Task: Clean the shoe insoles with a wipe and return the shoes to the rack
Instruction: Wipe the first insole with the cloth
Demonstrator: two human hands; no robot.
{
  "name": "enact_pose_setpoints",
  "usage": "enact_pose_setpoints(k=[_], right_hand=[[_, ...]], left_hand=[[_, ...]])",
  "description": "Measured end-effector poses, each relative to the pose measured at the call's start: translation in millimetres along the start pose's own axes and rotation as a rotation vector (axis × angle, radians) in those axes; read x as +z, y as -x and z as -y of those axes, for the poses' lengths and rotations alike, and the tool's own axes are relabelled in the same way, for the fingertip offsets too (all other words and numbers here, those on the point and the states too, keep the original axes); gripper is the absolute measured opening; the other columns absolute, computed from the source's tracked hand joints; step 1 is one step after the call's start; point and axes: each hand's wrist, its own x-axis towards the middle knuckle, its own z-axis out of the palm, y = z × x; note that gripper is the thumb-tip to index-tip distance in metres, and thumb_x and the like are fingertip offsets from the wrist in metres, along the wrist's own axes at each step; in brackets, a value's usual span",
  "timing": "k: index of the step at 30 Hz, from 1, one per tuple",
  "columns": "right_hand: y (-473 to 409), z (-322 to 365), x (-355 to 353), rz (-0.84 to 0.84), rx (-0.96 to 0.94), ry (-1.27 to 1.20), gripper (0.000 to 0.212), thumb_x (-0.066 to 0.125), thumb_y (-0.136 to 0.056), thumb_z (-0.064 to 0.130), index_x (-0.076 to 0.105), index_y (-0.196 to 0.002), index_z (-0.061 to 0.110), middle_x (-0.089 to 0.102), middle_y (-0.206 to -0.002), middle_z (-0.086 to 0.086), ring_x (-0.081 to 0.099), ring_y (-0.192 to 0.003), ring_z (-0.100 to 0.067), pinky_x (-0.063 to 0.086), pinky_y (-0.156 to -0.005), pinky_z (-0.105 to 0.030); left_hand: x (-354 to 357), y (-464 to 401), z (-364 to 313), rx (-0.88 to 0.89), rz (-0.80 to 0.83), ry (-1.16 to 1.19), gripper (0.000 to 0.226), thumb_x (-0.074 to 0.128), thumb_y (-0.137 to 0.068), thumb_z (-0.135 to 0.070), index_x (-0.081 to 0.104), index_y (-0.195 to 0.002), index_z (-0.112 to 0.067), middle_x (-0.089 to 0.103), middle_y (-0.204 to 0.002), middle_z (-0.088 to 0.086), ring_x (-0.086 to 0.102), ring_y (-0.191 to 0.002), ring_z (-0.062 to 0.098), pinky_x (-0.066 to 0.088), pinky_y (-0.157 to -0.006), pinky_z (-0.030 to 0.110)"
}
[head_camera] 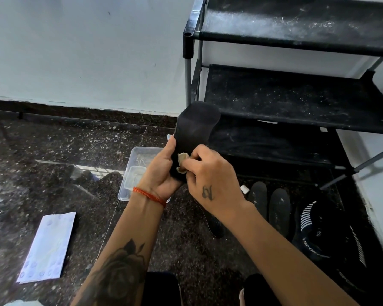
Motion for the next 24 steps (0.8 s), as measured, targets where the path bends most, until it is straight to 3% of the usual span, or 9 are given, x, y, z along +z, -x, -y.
enact_pose_setpoints(k=[5, 10, 12, 14, 17, 21, 24], right_hand=[[-0.7, -14.3, -5.6, -0.067, 0.050, 0.058, 0.010, 0.067, -0.077, 0.006, 0.067, -0.067, 0.009, 0.052, -0.070, -0.005, 0.052, -0.058, -0.019, 0.044, -0.044, -0.026], [-7.6, -15.3, -11.8, -0.281, 0.193, -0.197, 0.013, 0.059, -0.082, 0.008, 0.071, -0.082, 0.014, 0.056, -0.080, -0.001, 0.053, -0.065, -0.010, 0.042, -0.056, -0.015], [-7.0, -10.4, -8.0, -0.245, 0.134, -0.239, 0.018, 0.058, -0.082, 0.005, 0.072, -0.089, 0.015, 0.057, -0.083, -0.002, 0.053, -0.068, -0.010, 0.042, -0.059, -0.013], [-3.8, -5.9, -2.0, -0.129, 0.046, -0.215, 0.025, 0.053, -0.082, 0.006, 0.073, -0.092, 0.016, 0.057, -0.084, -0.003, 0.055, -0.071, -0.014, 0.048, -0.062, -0.021], [-0.6, -3.5, 4.7, -0.032, -0.001, -0.121, 0.034, 0.040, -0.083, 0.018, 0.073, -0.089, 0.015, 0.057, -0.081, -0.003, 0.056, -0.070, -0.019, 0.051, -0.058, -0.029], [-2.9, -10.0, -1.8, -0.075, 0.107, -0.018, 0.029, 0.045, -0.081, 0.021, 0.070, -0.071, 0.013, 0.054, -0.071, -0.001, 0.053, -0.059, -0.017, 0.038, -0.049, -0.020], [-6.5, -16.4, -8.7, -0.178, 0.273, -0.085, 0.017, 0.055, -0.075, 0.013, 0.070, -0.067, 0.015, 0.056, -0.070, 0.001, 0.053, -0.058, -0.015, 0.034, -0.047, -0.016]], left_hand=[[-2.8, -2.5, 0.4, -0.019, 0.018, 0.036, 0.062, 0.026, -0.099, -0.046, 0.076, -0.094, -0.010, 0.072, -0.096, 0.011, 0.071, -0.083, 0.019, 0.054, -0.082, 0.035], [-1.8, -1.6, -3.0, -0.035, 0.064, 0.101, 0.063, 0.026, -0.099, -0.049, 0.071, -0.103, -0.005, 0.071, -0.102, 0.015, 0.071, -0.088, 0.024, 0.058, -0.074, 0.038], [-1.6, -1.8, -2.7, -0.050, 0.076, 0.112, 0.068, 0.027, -0.098, -0.050, 0.075, -0.092, -0.002, 0.071, -0.098, 0.016, 0.071, -0.085, 0.024, 0.058, -0.075, 0.037], [-2.5, -2.6, -2.3, -0.050, 0.065, 0.118, 0.069, 0.028, -0.098, -0.050, 0.077, -0.084, -0.002, 0.072, -0.091, 0.014, 0.072, -0.081, 0.022, 0.056, -0.078, 0.035], [-4.8, -4.5, -1.7, -0.031, 0.060, 0.126, 0.065, 0.029, -0.099, -0.047, 0.078, -0.086, -0.007, 0.073, -0.089, 0.009, 0.071, -0.080, 0.018, 0.052, -0.085, 0.033], [-4.2, -4.0, -1.6, -0.029, 0.058, 0.111, 0.066, 0.027, -0.099, -0.047, 0.078, -0.088, -0.008, 0.073, -0.095, 0.011, 0.071, -0.081, 0.019, 0.056, -0.078, 0.032], [-2.1, -1.6, -2.9, -0.046, 0.086, 0.123, 0.067, 0.026, -0.099, -0.048, 0.077, -0.091, -0.006, 0.072, -0.099, 0.016, 0.071, -0.084, 0.026, 0.060, -0.071, 0.041]])
